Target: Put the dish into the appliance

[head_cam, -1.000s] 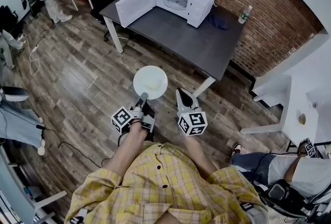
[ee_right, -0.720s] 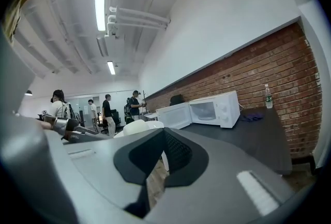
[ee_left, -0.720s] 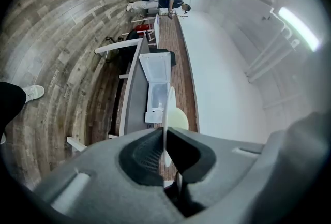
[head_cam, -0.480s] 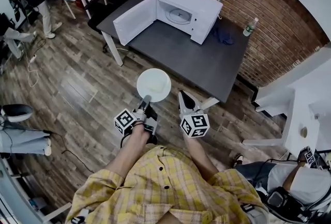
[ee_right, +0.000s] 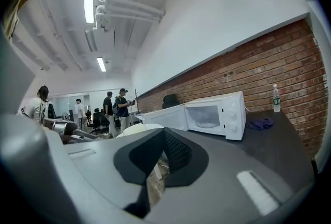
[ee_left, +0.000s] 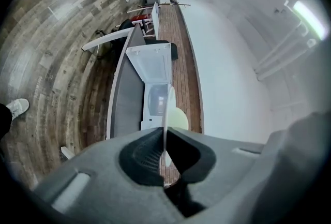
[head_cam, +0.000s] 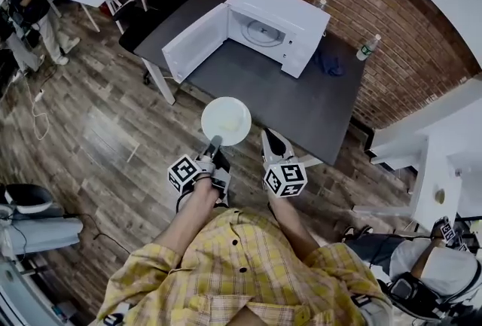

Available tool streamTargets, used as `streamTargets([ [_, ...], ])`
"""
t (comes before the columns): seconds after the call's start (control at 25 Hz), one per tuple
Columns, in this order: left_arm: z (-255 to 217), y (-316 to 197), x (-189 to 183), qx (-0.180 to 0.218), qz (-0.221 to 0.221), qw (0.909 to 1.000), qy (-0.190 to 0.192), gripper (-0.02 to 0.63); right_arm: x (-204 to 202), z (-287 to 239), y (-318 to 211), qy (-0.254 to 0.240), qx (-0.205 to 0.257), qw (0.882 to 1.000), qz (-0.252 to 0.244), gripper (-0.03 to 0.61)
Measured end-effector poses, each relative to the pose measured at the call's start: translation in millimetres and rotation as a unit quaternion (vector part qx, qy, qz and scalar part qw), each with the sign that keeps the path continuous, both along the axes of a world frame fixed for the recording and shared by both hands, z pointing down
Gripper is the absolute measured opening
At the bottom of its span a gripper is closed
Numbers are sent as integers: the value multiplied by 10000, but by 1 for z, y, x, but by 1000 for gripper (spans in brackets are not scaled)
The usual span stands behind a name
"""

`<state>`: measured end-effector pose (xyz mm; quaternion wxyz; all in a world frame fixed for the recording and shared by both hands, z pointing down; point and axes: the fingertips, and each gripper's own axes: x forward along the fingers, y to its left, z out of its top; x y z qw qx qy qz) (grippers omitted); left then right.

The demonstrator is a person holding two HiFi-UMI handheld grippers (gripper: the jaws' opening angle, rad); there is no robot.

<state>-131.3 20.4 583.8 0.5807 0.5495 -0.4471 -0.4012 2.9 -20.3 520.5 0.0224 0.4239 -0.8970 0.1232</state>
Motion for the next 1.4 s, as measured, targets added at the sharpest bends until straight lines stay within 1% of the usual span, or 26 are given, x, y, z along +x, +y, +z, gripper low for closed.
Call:
streamTargets([
  [0.32, 2, -52, -21, -65, 284, 9996, 26, 9, -18, -2, -46, 75, 30, 9995, 320, 3],
  [0.52, 6, -80, -23, -130, 504, 9986, 15, 9, -20, 3, -71, 82, -34, 9987, 511, 3],
  [0.76, 5, -106, -21, -120, 611, 9980, 103, 9, -14, 3, -96, 117, -93, 9974, 712, 3],
  [1.04, 12, -143, -15, -148, 652, 9977, 57, 9, -10, 9, -127, 159, -91, 9974, 701, 4],
  [1.24, 15, -179, -8, -149, 591, 9981, -38, 9, 1, 11, -164, 28, -122, 9975, 695, 3],
  [1.4, 18, -197, -7, -149, 574, 9982, -68, 9, 0, 12, -182, 99, -44, 9982, 586, 3],
])
